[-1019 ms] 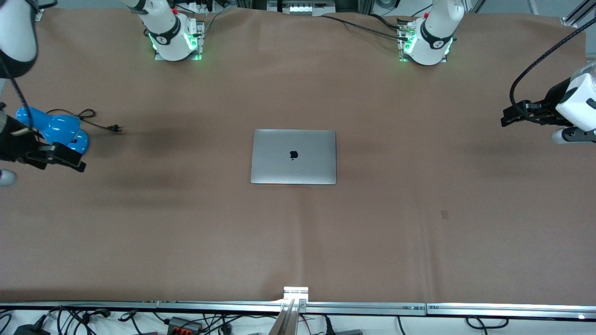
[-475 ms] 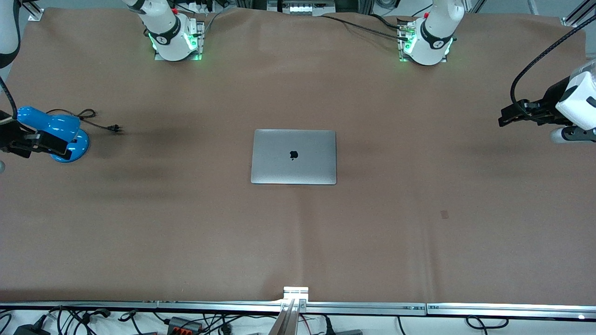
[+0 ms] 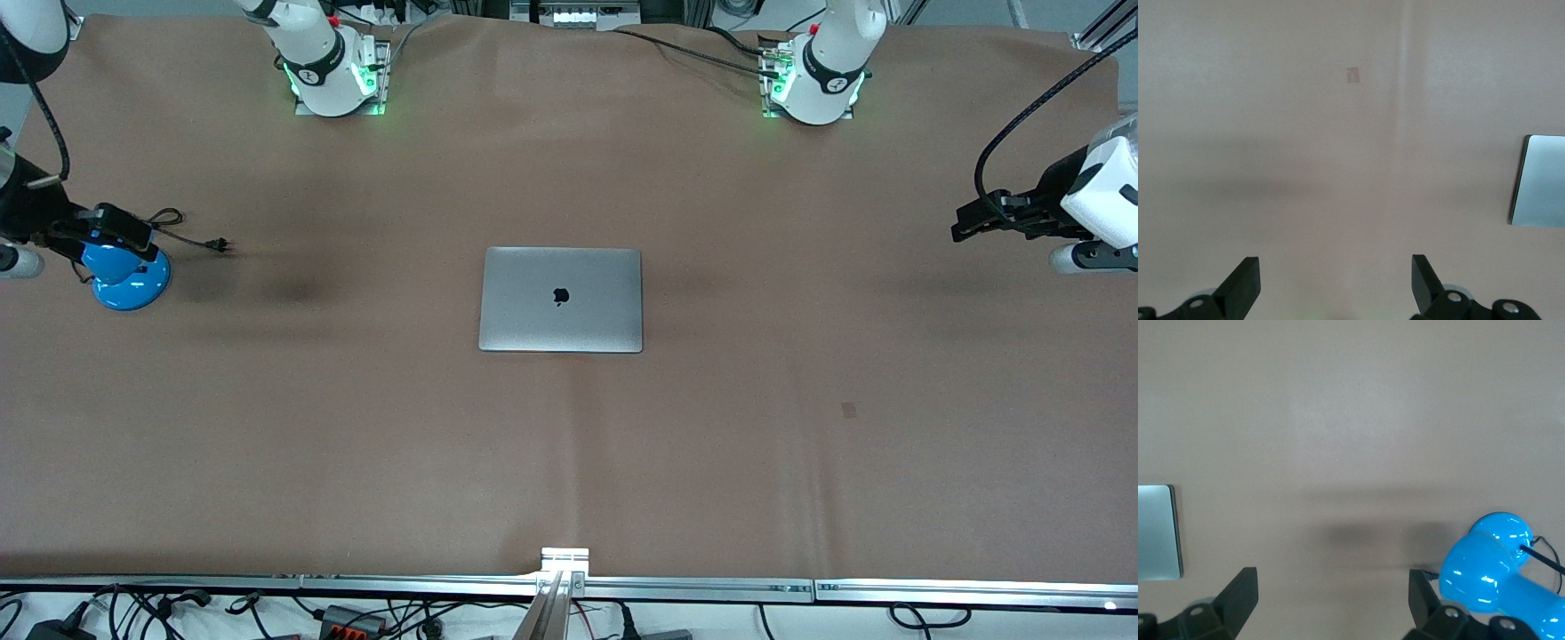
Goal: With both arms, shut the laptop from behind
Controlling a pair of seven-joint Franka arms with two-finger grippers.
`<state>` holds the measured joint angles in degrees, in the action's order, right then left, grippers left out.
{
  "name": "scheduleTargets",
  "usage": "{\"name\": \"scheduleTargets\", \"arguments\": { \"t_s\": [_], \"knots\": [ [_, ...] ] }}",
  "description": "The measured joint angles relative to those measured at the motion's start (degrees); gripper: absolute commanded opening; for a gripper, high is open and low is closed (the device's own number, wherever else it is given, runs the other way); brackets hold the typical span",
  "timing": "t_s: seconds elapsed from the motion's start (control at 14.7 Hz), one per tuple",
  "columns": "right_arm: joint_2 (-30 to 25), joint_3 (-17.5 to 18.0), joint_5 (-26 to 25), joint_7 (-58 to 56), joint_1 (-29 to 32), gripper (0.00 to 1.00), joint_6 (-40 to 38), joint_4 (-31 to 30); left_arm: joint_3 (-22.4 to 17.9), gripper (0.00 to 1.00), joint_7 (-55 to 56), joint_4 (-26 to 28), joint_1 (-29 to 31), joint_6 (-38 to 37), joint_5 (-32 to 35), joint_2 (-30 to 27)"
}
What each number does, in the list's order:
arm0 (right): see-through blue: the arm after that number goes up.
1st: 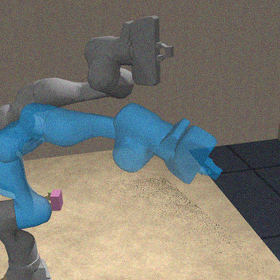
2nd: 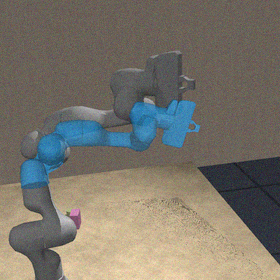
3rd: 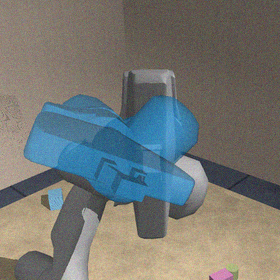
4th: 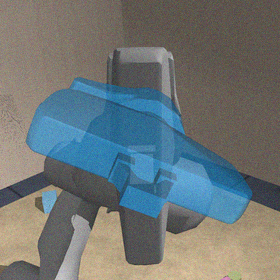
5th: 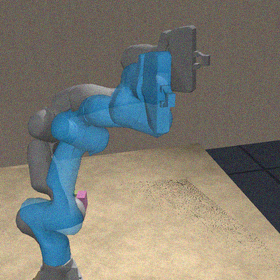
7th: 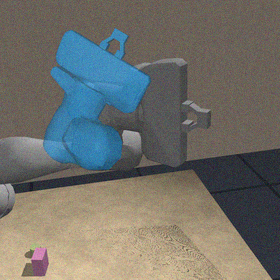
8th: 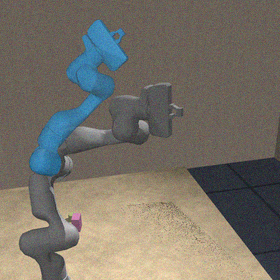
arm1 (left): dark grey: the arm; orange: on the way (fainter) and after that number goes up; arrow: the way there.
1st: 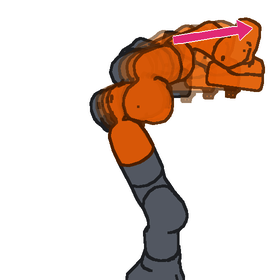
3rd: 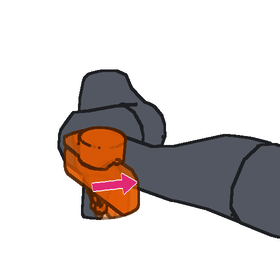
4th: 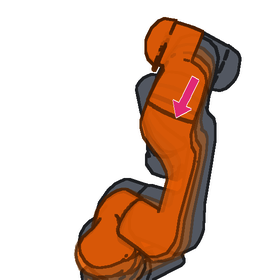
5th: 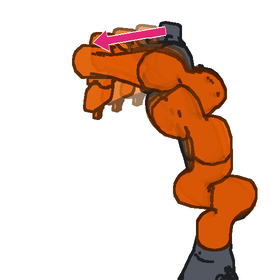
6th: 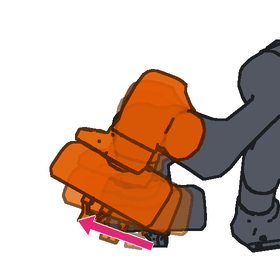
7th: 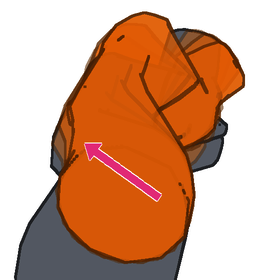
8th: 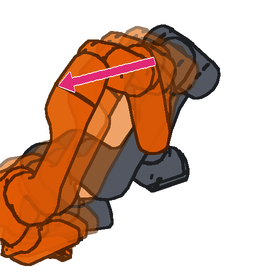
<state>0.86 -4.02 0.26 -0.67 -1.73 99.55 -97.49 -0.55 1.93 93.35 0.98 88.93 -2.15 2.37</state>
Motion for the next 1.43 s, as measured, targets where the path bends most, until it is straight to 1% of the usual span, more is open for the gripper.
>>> {"name": "scheduleTargets", "arguments": {
  "t_s": [0.14,0.34,1.43],
  "knots": [
    [-1.9,0.2,0.0,0.0,0.0,1.00,0.3,-2.0,0.0,1.00,0.0,0.0,0.0,0.0,0.0,0.0],
    [-3.3,0.4,0.0,0.0,0.0,1.00,0.5,-2.8,0.0,1.00,0.0,0.0,0.0,0.0,0.0,0.0],
    [-3.3,0.9,0.0,0.0,0.1,1.00,0.1,-2.9,0.0,1.00,0.0,0.0,0.0,0.0,0.0,0.0]
  ]
}}
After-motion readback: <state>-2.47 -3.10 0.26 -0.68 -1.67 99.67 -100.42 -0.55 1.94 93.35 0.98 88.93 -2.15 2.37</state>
